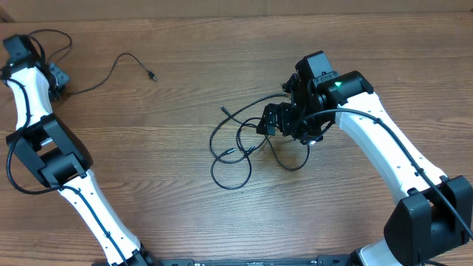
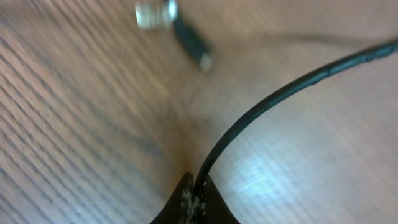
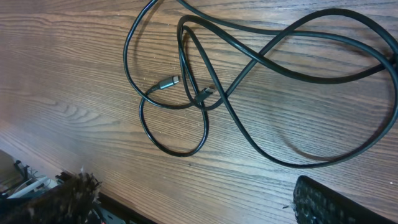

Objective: Untangle cables

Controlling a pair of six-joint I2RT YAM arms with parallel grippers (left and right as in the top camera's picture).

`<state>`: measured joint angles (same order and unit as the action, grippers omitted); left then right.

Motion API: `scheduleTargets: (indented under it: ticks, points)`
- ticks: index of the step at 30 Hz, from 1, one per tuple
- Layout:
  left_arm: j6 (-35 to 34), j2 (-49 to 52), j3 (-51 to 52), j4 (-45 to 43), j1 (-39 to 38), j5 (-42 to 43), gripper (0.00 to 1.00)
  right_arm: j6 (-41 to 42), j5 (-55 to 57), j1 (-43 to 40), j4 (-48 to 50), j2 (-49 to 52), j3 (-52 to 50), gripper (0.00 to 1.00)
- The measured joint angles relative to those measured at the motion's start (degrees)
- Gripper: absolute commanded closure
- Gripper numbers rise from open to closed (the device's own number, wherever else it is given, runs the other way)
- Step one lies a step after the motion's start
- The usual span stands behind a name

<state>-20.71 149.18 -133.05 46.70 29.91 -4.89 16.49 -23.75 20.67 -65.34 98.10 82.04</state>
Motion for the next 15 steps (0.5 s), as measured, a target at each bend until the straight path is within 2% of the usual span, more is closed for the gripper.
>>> scheduleTargets:
  ticks: [6,8,9,10,11,12,14,15]
  points:
    - [-15.74,-0.61,-7.34,-3.91,1.99,8.59,0.96,0.02,0.0,0.0,-0.44,0.0,0.0,0.0]
    - [-19.5,-1.27,-9.05,-5.53,3.17,12.76,0.88,0.02,-0.02,0.0,-0.59,0.0,0.0,0.0]
    - [-21.2,-1.86,-9.66,-6.08,3.78,15.02,0.79,0.02,0.0,0.02,-0.61,0.0,0.0,0.0]
    - [-21.94,-2.43,-9.92,-6.03,4.07,16.48,0.65,0.02,-0.02,0.0,-0.66,0.0,0.0,0.0]
    - [-22.91,-3.04,-10.03,-5.35,4.52,17.44,0.46,0.02,-0.02,0.02,-0.63,0.0,0.0,0.0]
    - [-22.73,-3.52,-10.05,-4.61,4.83,18.14,0.16,0.02,0.0,0.0,-0.66,0.0,0.0,0.0]
    - [-21.55,-4.02,-10.03,-3.04,5.07,19.3,0.0,0.02,0.0,0.0,-0.68,0.0,0.0,0.0]
    - [-20.65,-4.09,-10.03,-1.75,5.01,19.71,0.0,0.0,0.0,0.0,-0.7,0.0,0.0,0.0]
